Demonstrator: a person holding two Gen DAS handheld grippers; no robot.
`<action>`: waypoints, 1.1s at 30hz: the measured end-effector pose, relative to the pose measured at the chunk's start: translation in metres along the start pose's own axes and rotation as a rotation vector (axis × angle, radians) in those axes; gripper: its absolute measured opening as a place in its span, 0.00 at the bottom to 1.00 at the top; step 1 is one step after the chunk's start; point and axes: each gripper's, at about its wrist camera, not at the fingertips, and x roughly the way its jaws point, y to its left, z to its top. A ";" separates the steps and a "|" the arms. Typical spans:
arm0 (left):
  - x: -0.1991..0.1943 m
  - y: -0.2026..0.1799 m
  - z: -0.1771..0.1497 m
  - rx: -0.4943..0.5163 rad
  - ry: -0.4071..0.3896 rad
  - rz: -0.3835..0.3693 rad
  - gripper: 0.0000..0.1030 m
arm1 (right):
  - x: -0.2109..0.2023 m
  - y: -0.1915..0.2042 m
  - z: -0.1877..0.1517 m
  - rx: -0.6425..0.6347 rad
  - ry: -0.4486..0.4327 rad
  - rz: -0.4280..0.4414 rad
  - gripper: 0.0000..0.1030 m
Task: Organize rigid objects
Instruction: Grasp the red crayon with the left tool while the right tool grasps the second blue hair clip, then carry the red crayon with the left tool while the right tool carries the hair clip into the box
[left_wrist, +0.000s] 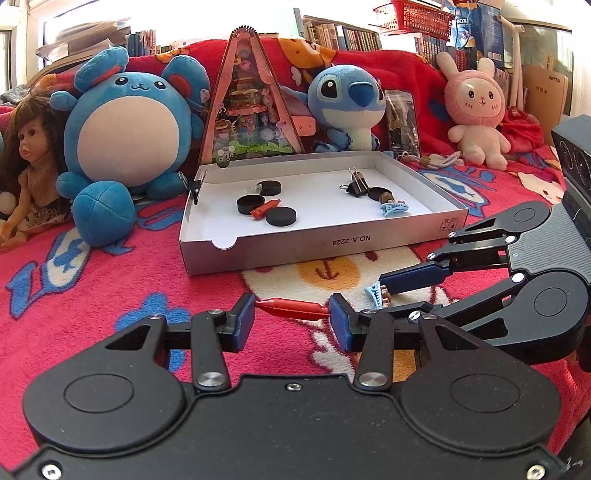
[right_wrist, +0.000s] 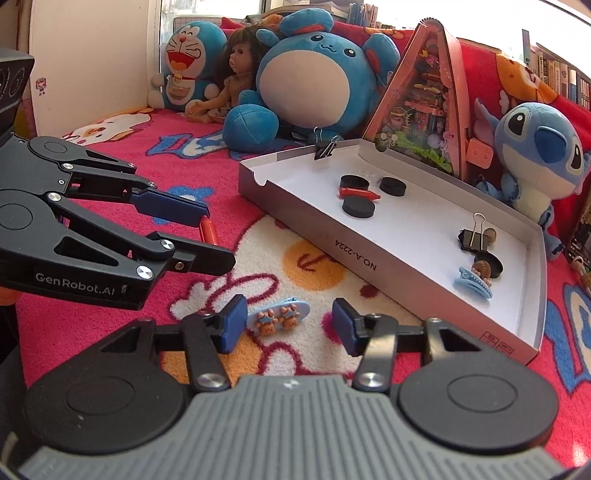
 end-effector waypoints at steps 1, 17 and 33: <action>0.000 0.001 0.000 -0.004 -0.001 0.003 0.41 | 0.000 0.000 -0.001 0.015 -0.005 0.002 0.41; 0.008 0.003 0.023 -0.080 -0.034 0.011 0.41 | -0.036 -0.026 0.010 0.215 -0.129 -0.265 0.40; 0.040 -0.005 0.060 -0.124 -0.061 0.017 0.41 | -0.043 -0.049 0.012 0.302 -0.158 -0.396 0.40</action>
